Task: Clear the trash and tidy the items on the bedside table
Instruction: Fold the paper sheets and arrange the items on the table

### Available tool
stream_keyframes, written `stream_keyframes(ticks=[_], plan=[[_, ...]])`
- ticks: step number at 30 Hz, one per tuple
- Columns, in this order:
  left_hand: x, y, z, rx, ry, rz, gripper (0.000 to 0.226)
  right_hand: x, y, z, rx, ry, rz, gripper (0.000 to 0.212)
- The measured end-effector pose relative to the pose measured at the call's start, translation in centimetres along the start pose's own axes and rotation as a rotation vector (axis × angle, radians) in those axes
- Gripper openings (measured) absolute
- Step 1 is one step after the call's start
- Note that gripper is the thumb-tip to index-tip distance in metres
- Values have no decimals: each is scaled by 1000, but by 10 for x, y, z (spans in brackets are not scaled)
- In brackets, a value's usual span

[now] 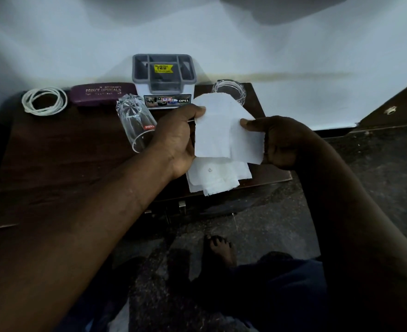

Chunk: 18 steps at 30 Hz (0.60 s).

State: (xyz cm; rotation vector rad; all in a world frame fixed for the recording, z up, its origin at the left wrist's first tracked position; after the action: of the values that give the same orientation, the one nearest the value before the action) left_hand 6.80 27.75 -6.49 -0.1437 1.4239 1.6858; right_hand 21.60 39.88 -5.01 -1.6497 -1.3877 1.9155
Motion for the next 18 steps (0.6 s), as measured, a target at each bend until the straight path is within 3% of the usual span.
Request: stream_keyframes(ticks=[5,9,12,15,18], plan=[[2,13,0,-46,-45,26,21,-6,-10,4,185,-28,-109,15],[7,15,-1,73,-43,96,15,-6,-17,-1,88,132,-326,4],[10,11,-5,166,42,136,14,-4,-17,-1,49,211,-343,20],[12,11,-8,170,75,144,18,-4,-16,5,86,174,-295,34],[10,16,-6,131,60,142,16,-4,-16,8,79,171,-310,33]])
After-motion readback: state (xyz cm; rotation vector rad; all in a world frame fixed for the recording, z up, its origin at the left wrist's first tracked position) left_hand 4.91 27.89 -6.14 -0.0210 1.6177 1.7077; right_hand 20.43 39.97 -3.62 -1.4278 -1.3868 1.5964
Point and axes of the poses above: each hand's wrist, its own x-axis towards the middle knuckle, its own z-axis out of the palm, y = z × x, the point moved 4 cm from there along x, towards the middle knuckle, and after that the axes turned 14 degrees about y, right-handed, at the moved point
